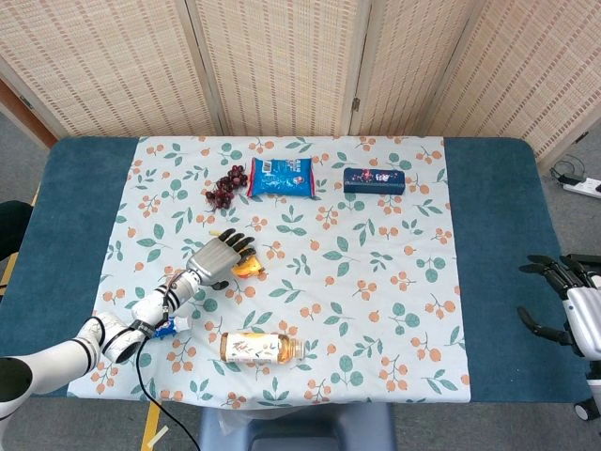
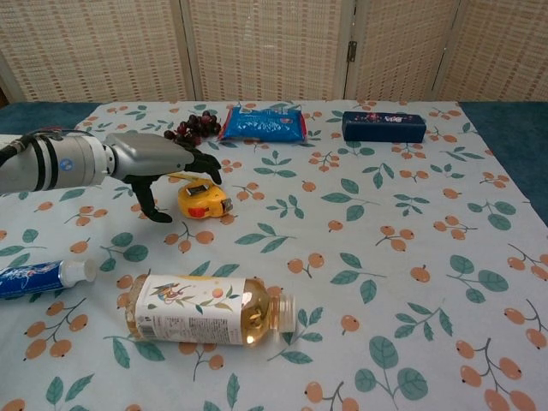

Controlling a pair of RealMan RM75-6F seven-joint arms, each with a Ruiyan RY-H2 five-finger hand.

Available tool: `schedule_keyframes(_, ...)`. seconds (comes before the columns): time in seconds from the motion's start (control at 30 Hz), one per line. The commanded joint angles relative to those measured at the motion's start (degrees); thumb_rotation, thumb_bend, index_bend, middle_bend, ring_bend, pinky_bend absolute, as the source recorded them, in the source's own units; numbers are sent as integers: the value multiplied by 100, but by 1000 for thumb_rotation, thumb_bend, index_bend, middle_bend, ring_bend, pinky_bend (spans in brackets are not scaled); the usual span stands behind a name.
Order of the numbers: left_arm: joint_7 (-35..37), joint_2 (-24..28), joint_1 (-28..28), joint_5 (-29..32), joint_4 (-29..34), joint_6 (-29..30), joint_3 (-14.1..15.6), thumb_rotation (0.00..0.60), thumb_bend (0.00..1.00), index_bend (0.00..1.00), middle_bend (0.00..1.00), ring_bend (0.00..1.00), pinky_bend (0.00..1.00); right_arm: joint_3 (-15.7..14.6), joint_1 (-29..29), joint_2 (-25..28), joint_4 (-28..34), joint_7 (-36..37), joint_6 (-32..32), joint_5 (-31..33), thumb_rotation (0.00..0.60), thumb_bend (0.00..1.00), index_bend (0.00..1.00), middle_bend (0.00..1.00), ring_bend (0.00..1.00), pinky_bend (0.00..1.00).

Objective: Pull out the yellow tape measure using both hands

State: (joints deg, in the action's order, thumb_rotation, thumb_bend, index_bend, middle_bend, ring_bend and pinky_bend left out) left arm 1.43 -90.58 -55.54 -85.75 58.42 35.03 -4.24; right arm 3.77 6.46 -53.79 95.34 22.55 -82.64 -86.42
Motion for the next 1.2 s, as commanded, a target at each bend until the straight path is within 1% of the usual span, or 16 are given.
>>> schedule_keyframes(0.03, -81, -56, -50, 116, -80, -116, -2, 600, 335, 209, 81, 34, 0, -3, -6, -9, -12, 8, 6, 4, 600, 363, 294, 208, 241, 89)
schedule_keyframes(0.2, -181, -14, 3, 361, -75, -202, 6, 600, 335, 259, 119, 42, 0, 4, -32, -19, -39, 40, -28, 1, 600, 362, 294, 207, 240, 89)
schedule_keyframes(0.33, -266, 86, 98, 513, 56, -148, 17, 600, 335, 266, 133, 50, 0, 6, -34, -35, -62, 59, -27, -12, 600, 362, 294, 207, 239, 89)
schedule_keyframes(0.6, -452, 133, 120, 932, 443, -185, -108, 600, 335, 177, 133, 54, 0, -1, -32, -56, -71, 65, -23, -56, 600, 363, 294, 207, 238, 89)
schedule_keyframes(0.73, -728, 23, 78, 1236, 480, -219, -187, 600, 336, 166, 133, 59, 0, -3, -72, -39, -68, 87, -59, -33, 600, 363, 294, 209, 240, 89)
schedule_keyframes(0.87, -1039, -112, 67, 1525, 379, -188, -223, 600, 335, 188, 140, 81, 0, -6, -105, -29, -75, 109, -70, 0, 600, 363, 294, 209, 238, 89)
schedule_keyframes(0.93, -1182, -140, 85, 1676, 380, -150, -234, 600, 335, 213, 165, 103, 0, -6, -113, -26, -77, 115, -73, 3, 600, 363, 294, 210, 237, 89)
schedule_keyframes(1.2, -1593, -139, 211, 2158, 586, 153, -290, 600, 334, 265, 234, 162, 5, 10, -62, -36, -68, 92, -3, -26, 600, 363, 294, 213, 236, 89)
